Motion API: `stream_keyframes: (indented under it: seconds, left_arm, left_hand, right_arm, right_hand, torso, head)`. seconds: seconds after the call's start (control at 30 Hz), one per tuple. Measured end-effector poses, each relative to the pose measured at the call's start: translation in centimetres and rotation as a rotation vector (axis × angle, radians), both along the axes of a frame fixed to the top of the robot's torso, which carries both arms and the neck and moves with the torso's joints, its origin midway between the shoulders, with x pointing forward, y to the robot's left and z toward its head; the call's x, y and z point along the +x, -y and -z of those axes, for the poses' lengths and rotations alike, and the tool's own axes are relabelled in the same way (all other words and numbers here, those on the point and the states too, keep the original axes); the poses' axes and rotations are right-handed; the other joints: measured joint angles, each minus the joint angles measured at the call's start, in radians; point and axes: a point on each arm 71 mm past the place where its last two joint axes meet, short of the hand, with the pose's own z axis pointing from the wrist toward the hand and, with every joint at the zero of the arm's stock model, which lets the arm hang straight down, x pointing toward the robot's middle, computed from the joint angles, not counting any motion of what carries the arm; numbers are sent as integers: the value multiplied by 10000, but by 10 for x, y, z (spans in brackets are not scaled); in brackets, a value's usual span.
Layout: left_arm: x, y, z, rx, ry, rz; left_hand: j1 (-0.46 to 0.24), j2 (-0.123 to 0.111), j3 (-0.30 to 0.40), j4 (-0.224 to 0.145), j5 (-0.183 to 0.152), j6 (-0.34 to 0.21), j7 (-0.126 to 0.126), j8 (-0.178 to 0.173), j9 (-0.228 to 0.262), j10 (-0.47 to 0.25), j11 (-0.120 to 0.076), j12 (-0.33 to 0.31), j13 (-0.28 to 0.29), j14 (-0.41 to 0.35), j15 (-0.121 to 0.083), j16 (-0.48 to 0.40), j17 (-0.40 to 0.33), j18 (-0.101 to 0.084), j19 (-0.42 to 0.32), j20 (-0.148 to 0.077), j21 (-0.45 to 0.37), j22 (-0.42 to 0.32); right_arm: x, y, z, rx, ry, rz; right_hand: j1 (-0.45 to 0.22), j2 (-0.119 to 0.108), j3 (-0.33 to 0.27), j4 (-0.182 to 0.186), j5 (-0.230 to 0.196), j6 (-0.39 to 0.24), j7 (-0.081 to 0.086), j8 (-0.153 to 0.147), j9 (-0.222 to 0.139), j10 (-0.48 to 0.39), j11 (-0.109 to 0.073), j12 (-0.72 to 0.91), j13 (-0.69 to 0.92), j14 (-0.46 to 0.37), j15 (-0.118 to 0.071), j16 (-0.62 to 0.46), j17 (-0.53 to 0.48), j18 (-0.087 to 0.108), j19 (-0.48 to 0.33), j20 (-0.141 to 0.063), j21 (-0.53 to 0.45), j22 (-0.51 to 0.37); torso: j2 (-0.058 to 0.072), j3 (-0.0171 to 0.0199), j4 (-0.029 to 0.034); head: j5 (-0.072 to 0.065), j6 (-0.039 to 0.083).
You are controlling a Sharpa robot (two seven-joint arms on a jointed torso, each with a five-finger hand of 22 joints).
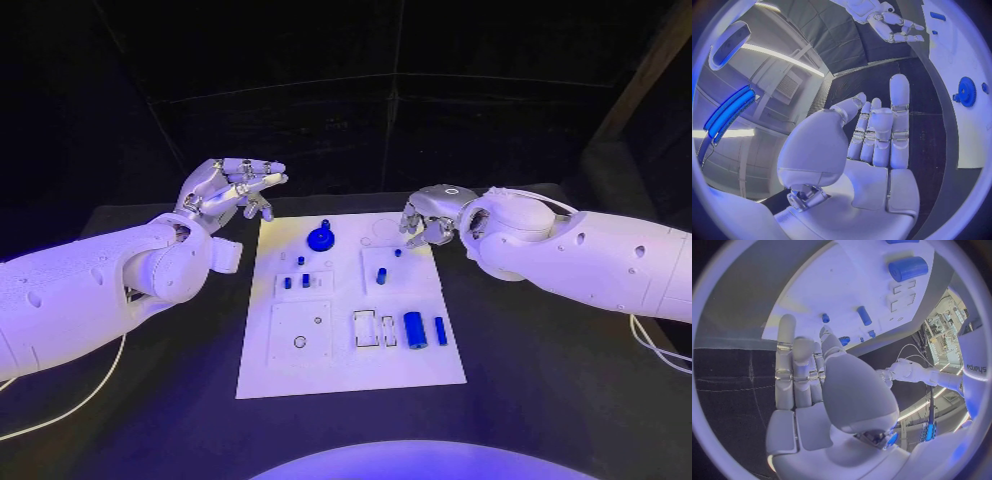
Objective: Assemble the parts on the task board
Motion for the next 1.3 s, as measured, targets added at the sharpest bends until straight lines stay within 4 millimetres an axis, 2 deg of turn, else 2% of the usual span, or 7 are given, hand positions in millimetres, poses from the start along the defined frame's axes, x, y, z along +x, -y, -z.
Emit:
stream_keyframes:
  seconds: [0.23, 0.47, 0.73, 0.77, 0.93, 1.13, 1.3]
  left_arm:
    - [0, 0, 1, -310, -117, -33]
    - [1, -2, 2, -412, -196, -59]
    - [1, -2, 3, -481, -242, -31]
    - [1, -2, 3, -485, -245, -27]
    - [2, -2, 3, -510, -260, -2]
    - [1, -2, 3, -533, -279, 41]
    - [1, -2, 3, -543, -300, 71]
  left_hand:
    - [-188, -188, -173, 109, 60, -55, 54, 0, 0, -62, 62, 0, 1, -233, 54, -194, -386, 0, -165, 23, -155, -84]
    - [-190, -190, -223, 108, 62, -55, 54, 0, -1, -75, 74, 42, 1, -267, 89, -194, -458, 0, -165, 24, -194, -105]
    - [-235, -235, -293, 122, 62, -91, 89, 0, -1, -74, 74, 42, 1, -303, 53, -194, -473, -1, -164, 23, -194, -118]
    - [-235, -235, -293, 122, 62, -91, 89, 0, -1, -74, 74, 42, 2, -303, 53, -207, -489, 0, -164, 23, -233, -128]
    - [-235, -235, -293, 122, 62, -91, 89, 0, -1, -74, 74, 42, 2, -302, 54, -232, -494, -1, -165, 23, -233, -131]
    - [-273, -197, -320, 150, 62, -91, 89, 0, -2, -111, 110, 42, 2, -302, 54, -232, -524, 0, -165, 23, -233, -131]
    - [-273, -197, -320, 150, 62, -91, 89, 0, -2, -111, 110, 42, 2, -302, 54, -232, -524, -1, -164, 23, -233, -130]
  right_arm:
    - [-4, -5, 11, -198, -139, -162]
    - [-7, -10, 20, -217, -297, -313]
    - [-6, -14, 22, -192, -327, -406]
    - [-6, -14, 22, -186, -329, -419]
    - [-4, -17, 23, -167, -351, -443]
    - [-2, -18, 25, -178, -418, -427]
    - [-2, -19, 27, -212, -543, -443]
  right_hand:
    - [53, -53, 332, 73, 0, 0, 0, -52, -1, -142, -2, -72, -9, -2, 75, 1415, 1284, 0, -250, 74, 808, 618]
    - [175, -174, 847, 101, -2, 0, 0, -52, -1, -141, -1, -135, -18, -2, 75, 2552, 2301, 1, -295, 119, 2212, 2004]
    - [153, -338, 1597, 182, -88, -55, 54, -51, -2, -161, 19, -270, -17, -2, 75, 2973, 2560, 1, -621, 237, 2933, 2634]
    - [145, -435, 1688, 196, -88, -55, 54, -51, -2, -177, 35, -271, -17, -2, 75, 3009, 2588, 1, -644, 260, 2995, 2693]
    - [146, -434, 2121, 204, -143, -90, 89, -51, -2, -177, 35, -309, -21, -2, 74, 3205, 2745, 1, -674, 290, 3323, 3011]
    - [-23, -731, 2882, 241, -188, -91, 89, -51, -3, -177, 35, -309, -25, -25, 97, 3392, 2833, 1, -823, 316, 3675, 3327]
    - [-135, -844, 3430, 246, -203, -51, 129, -51, -3, -153, 58, -309, -24, -25, 96, 3552, 2949, -8, -839, 306, 3954, 3615]
  torso:
    - [7, 5, -13]
    - [7, 6, -13]
    - [7, 7, -13]
    - [7, 6, -13]
    - [7, 4, -13]
    - [9, 3, -13]
    - [11, 2, -13]
  head:
    - [32, 14]
    - [59, -20]
    - [97, -40]
    - [100, -42]
    - [111, -60]
    - [118, -82]
    - [125, -119]
